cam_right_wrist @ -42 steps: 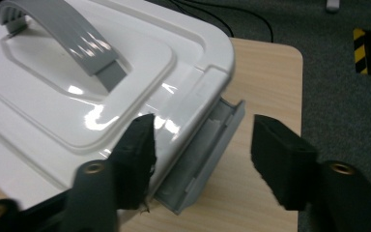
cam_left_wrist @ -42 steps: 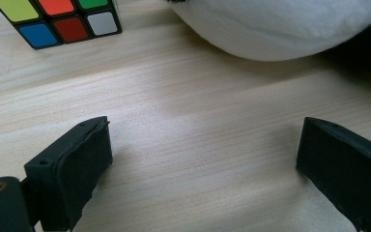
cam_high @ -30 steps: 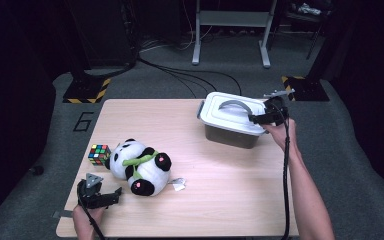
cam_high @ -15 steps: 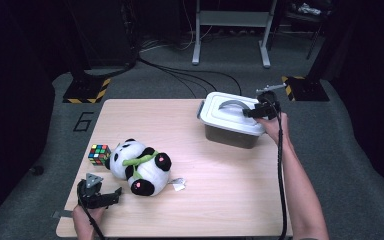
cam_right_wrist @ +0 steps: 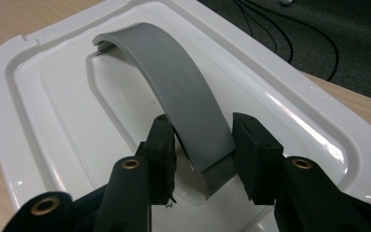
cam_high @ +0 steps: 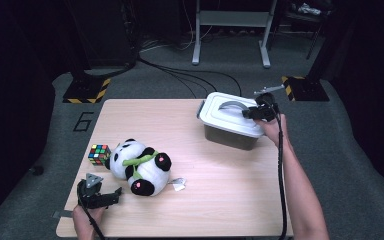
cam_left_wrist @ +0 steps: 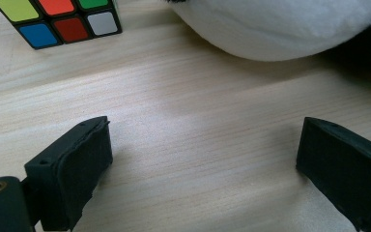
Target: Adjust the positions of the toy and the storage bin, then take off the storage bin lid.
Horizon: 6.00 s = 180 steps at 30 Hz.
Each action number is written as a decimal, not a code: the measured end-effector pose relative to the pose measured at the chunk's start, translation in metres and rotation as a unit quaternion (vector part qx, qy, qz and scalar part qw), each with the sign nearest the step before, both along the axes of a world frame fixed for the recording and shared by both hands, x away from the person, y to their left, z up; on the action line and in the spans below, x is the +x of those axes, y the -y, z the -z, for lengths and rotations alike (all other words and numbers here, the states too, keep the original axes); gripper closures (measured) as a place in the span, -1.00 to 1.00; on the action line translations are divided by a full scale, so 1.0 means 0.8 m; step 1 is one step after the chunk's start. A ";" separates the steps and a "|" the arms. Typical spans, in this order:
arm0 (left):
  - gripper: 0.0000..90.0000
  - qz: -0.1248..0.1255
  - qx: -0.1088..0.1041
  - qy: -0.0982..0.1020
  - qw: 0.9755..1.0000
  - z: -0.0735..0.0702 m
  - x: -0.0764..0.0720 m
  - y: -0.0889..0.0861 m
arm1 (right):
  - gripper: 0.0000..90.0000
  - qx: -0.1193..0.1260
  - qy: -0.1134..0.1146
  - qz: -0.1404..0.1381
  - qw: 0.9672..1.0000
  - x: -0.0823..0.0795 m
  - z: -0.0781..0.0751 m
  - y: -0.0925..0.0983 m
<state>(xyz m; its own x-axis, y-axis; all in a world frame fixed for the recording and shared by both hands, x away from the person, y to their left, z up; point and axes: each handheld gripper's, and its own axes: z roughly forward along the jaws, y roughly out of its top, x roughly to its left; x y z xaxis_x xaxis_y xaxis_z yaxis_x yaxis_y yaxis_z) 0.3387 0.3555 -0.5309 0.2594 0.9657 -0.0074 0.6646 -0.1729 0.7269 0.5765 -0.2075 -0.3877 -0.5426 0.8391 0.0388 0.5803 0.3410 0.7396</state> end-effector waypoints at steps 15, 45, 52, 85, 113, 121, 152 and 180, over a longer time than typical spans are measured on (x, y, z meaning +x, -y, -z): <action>-0.88 0.000 0.000 0.000 1.000 0.000 0.000 0.000 | 0.40 0.006 -0.011 -0.014 1.000 -0.044 -0.003 -0.010; -0.88 -0.002 0.000 0.006 1.000 0.001 0.000 0.001 | 0.13 0.004 0.005 -0.051 0.999 -0.052 -0.017 -0.036; -0.88 -0.002 -0.001 0.006 1.000 0.001 0.000 0.000 | 0.16 -0.003 0.018 -0.069 0.997 -0.039 -0.027 -0.051; -0.87 -0.004 0.000 0.007 1.000 0.001 0.000 0.001 | 0.49 0.013 -0.014 -0.071 0.997 -0.053 -0.024 -0.110; -0.96 0.007 -0.001 0.001 1.000 0.002 0.000 0.002 | 0.48 0.035 -0.029 -0.092 0.995 -0.088 -0.020 -0.192; -0.96 0.005 0.000 0.004 1.000 0.002 0.001 0.002 | 0.48 0.029 -0.021 -0.090 0.995 -0.090 -0.019 -0.197; -0.95 0.006 -0.001 0.000 1.000 0.001 0.001 0.001 | 0.48 0.031 -0.012 -0.090 0.995 -0.091 -0.018 -0.197; -0.94 0.008 -0.001 -0.004 1.000 0.000 0.001 0.001 | 0.48 0.023 0.044 -0.038 0.998 -0.125 -0.084 -0.108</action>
